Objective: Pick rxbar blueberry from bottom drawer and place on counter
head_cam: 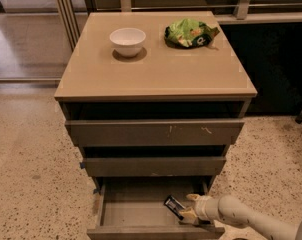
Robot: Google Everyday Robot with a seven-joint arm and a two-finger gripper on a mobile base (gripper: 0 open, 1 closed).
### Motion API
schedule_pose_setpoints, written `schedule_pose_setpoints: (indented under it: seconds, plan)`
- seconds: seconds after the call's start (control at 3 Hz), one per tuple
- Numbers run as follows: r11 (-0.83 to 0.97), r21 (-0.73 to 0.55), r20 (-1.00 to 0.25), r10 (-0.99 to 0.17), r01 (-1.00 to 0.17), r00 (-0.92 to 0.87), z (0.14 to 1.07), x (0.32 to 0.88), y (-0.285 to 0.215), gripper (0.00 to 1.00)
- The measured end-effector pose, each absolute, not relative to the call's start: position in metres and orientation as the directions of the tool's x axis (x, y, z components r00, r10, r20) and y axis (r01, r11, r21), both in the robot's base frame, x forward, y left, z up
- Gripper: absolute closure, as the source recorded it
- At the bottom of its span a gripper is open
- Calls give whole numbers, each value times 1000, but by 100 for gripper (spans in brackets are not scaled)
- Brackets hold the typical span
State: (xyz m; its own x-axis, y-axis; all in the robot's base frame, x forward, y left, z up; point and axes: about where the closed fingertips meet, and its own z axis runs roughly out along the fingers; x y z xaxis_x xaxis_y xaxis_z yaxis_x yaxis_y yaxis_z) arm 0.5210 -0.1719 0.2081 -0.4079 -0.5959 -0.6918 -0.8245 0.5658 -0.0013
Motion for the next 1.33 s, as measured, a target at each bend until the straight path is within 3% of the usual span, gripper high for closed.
schedule_pose_setpoints:
  seconds: [0.33,0.67,1.0,1.33]
  plan:
    - [565,7,-689,-595,-825,-414,198,526,-168,7]
    - [562,16,-691,-591,-827,-415,181,534,-161,32]
    - [561,20,-698,-584,-827,-414,170,540,-155,39]
    - [548,26,-698,-589,-836,-408,155,542,-144,35]
